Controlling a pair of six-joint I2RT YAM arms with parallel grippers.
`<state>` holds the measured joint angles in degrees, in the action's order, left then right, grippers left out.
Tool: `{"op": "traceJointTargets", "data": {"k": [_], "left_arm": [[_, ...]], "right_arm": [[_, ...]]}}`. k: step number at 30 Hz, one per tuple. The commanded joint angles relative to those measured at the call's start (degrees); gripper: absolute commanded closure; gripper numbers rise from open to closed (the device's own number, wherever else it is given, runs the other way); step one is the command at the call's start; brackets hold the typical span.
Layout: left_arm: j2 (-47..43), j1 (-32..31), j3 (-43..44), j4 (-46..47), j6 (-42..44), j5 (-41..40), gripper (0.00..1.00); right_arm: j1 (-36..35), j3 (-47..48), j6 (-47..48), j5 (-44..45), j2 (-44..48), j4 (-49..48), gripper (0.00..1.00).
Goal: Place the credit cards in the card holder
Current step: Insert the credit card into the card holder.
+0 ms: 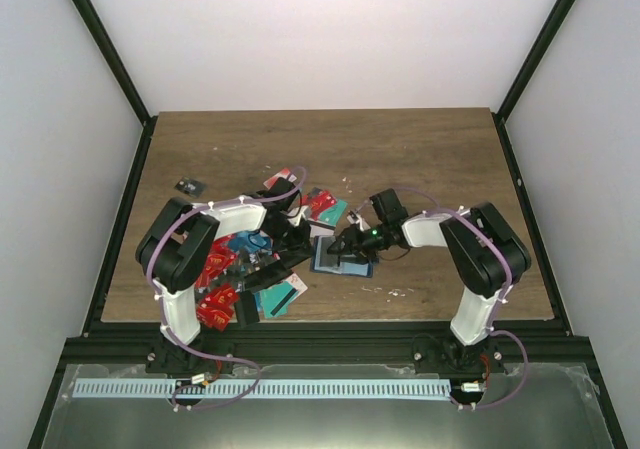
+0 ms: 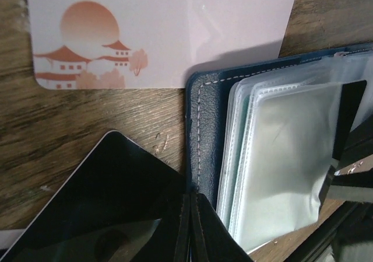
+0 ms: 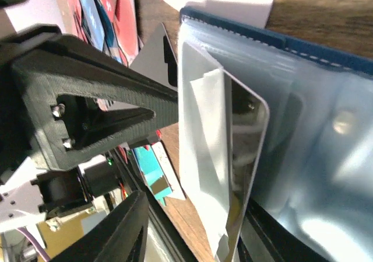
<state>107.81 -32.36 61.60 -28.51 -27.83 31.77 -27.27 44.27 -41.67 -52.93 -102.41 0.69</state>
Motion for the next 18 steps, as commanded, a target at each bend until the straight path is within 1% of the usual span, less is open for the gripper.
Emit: {"op": "traceJointTargets", "data": {"k": [1,3,8,12,14,16,18], "left_arm": [[-2.5,-0.4,1.2,-1.9,0.6,-0.7,0.96],[-3.2,-0.4,1.6,-2.5,0.5,-1.5,0.96],[-5.4,-0.4,2.3,-4.5,0.1,-3.5,0.96],[-8.6,-0.4,2.2,-6.9,-0.6,-5.9,0.93],[-10.9,-0.3,1.5,-8.2,-1.2,-7.2,0.90],[-13.6,-0.2,0.4,-9.8,-2.2,-9.2,0.85],[-16.9,-0.1,-1.3,-11.5,-3.6,-10.9,0.77]], "right_arm": [[-0.6,3.2,4.7,2.0,2.8,8.5,0.55],[-0.6,4.5,6.3,3.2,3.1,11.5,0.50],[-0.6,6.6,8.7,5.0,4.2,17.0,0.43],[-0.6,8.3,11.6,7.8,5.7,22.3,0.35],[-0.6,8.8,12.7,9.6,7.3,24.8,0.33],[-0.6,9.3,13.4,11.2,8.8,26.5,0.30],[-0.7,9.9,13.7,12.0,10.3,27.3,0.29]]}}
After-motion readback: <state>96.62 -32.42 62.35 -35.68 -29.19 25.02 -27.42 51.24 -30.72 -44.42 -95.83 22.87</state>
